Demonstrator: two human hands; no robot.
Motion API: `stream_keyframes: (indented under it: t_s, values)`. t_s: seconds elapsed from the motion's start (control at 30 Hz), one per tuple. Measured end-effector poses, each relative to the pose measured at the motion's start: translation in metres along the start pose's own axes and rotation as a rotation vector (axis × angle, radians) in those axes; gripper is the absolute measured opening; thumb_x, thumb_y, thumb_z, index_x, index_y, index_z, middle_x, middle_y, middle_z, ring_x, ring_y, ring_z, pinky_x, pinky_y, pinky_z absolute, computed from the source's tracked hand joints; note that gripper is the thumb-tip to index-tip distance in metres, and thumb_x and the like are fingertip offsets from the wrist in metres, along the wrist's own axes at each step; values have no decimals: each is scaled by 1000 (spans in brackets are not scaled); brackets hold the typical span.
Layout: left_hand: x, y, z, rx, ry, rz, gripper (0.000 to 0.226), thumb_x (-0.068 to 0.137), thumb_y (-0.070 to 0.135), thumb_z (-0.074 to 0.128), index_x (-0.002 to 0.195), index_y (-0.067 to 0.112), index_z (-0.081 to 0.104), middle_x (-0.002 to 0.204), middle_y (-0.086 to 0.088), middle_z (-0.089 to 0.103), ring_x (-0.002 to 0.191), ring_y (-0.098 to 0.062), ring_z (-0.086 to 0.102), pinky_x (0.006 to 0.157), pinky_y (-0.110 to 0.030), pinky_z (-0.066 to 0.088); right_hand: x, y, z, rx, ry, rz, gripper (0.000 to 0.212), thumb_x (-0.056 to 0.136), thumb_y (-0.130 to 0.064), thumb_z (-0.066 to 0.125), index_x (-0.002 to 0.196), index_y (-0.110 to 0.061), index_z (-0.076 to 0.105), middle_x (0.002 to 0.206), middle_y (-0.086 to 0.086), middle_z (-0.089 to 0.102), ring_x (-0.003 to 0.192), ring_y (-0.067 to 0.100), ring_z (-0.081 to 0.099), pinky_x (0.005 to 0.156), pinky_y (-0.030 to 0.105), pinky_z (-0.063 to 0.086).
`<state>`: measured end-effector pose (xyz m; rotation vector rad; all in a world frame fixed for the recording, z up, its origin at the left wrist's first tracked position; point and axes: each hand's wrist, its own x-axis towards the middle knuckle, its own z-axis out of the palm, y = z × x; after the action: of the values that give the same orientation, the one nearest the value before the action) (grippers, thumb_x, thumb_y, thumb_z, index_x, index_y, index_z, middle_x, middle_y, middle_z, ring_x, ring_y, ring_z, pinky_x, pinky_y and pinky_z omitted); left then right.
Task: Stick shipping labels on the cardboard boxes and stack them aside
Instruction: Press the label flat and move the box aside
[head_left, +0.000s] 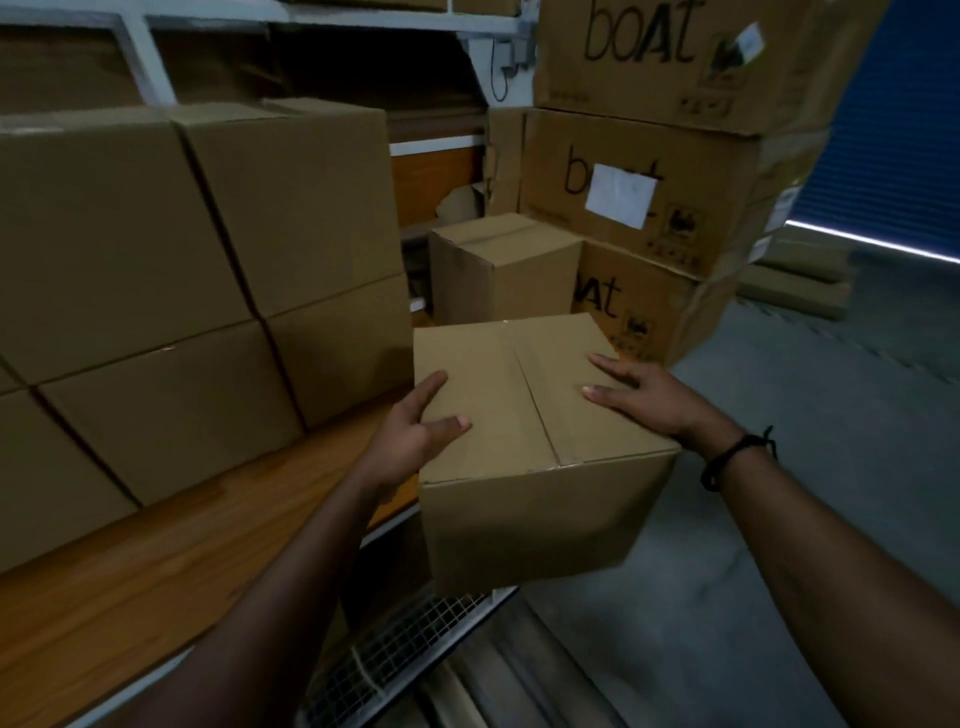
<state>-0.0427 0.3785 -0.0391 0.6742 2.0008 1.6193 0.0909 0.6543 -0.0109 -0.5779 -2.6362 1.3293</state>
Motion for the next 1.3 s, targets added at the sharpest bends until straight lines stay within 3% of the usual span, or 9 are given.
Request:
stream_keyframes:
  t_s: [0.13, 0.23, 0.33, 0.5, 0.67, 0.8, 1.03, 1.17, 1.3]
  values:
    - [29, 6, 35, -3, 11, 3, 73, 90, 22, 67, 153, 28, 30, 151, 4, 35, 106, -2, 48, 74, -16, 41, 24, 20, -32, -13, -3, -4, 67, 82, -47, 70, 143, -32, 45, 150, -10, 39, 128, 0, 30, 108, 25, 21]
    - [56, 10, 51, -8, 24, -2, 73, 90, 22, 67, 153, 27, 29, 155, 0, 33, 116, -9, 47, 77, -17, 43, 52, 32, -52, -36, -10, 4, 73, 78, -51, 72, 142, -30, 46, 151, -6, 40, 134, 5, 34, 112, 29, 24]
    - [87, 10, 66, -17, 45, 33, 72, 91, 21, 66, 153, 28, 31, 156, 2, 31, 110, -2, 49, 77, -16, 44, 86, 43, -72, -72, -16, 12, 68, 82, -44, 72, 143, -29, 46, 151, -3, 40, 135, 10, 35, 106, 28, 27]
    - [155, 4, 93, -32, 68, 71, 73, 90, 23, 68, 153, 28, 30, 159, 3, 29, 139, -17, 37, 108, -36, 41, 149, 63, -106, -127, -16, 39, 61, 86, -41, 68, 142, -30, 47, 151, -3, 39, 138, 16, 35, 104, 29, 26]
    - [219, 8, 124, -30, 122, 83, 73, 91, 24, 68, 153, 24, 30, 156, 5, 34, 126, -2, 34, 101, -25, 36, 210, 81, -132, -216, 29, 72, 48, 89, -47, 63, 135, -37, 53, 147, -3, 45, 132, 18, 42, 106, 33, 32]
    - [255, 4, 142, 14, 184, 31, 74, 90, 33, 69, 152, 34, 30, 158, 7, 29, 140, -14, 32, 104, -30, 37, 245, 93, -145, -259, 15, 61, 44, 93, -42, 59, 136, -33, 54, 147, -2, 45, 134, 19, 41, 104, 31, 29]
    - [294, 7, 152, 46, 284, -14, 82, 81, 50, 70, 150, 42, 27, 161, 5, 24, 143, -22, 30, 111, -49, 38, 302, 95, -159, -330, -33, -24, 43, 97, -41, 53, 139, -34, 51, 153, 2, 36, 140, 22, 33, 106, 31, 23]
    - [304, 10, 161, 76, 323, -27, 85, 78, 55, 68, 150, 44, 24, 162, 3, 20, 143, -25, 31, 106, -47, 44, 328, 99, -166, -340, -67, -81, 42, 99, -36, 52, 140, -29, 51, 153, 3, 35, 140, 22, 31, 98, 24, 19]
    - [313, 14, 168, 108, 372, -52, 89, 73, 62, 65, 150, 45, 25, 162, 1, 20, 143, -26, 31, 106, -49, 43, 349, 105, -172, -415, -111, -129, 42, 97, -43, 51, 139, -36, 51, 155, 5, 32, 142, 25, 30, 110, 36, 22]
